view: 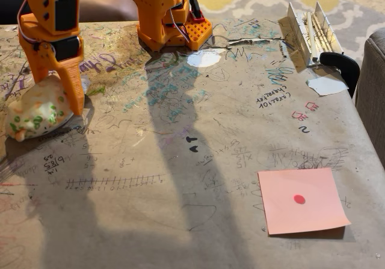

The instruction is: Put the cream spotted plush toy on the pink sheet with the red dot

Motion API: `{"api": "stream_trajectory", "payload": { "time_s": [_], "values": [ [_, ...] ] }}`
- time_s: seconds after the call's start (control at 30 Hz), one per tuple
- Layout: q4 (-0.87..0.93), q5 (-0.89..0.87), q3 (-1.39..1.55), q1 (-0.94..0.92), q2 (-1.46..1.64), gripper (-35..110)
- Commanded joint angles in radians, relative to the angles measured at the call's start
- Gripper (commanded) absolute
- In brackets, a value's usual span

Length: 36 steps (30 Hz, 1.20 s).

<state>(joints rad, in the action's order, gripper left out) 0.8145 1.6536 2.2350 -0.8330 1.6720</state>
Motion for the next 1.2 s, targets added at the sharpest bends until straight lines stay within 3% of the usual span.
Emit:
{"api": "stream_trajectory", "payload": {
  "time_s": [0.0, 0.13, 0.3, 0.43, 0.73, 1.17],
  "values": [
    [0.029, 0.012, -0.074, 0.003, -0.008, 32],
    [0.100, -0.003, -0.156, 0.006, -0.064, 29],
    [0.259, -0.052, -0.278, 0.026, -0.121, 4],
    [0.351, -0.121, -0.295, 0.052, -0.072, 0],
    [0.362, -0.681, -0.204, 0.318, 0.195, 0],
    [0.379, -1.373, 0.008, 0.724, 1.193, 0]
  ]
}}
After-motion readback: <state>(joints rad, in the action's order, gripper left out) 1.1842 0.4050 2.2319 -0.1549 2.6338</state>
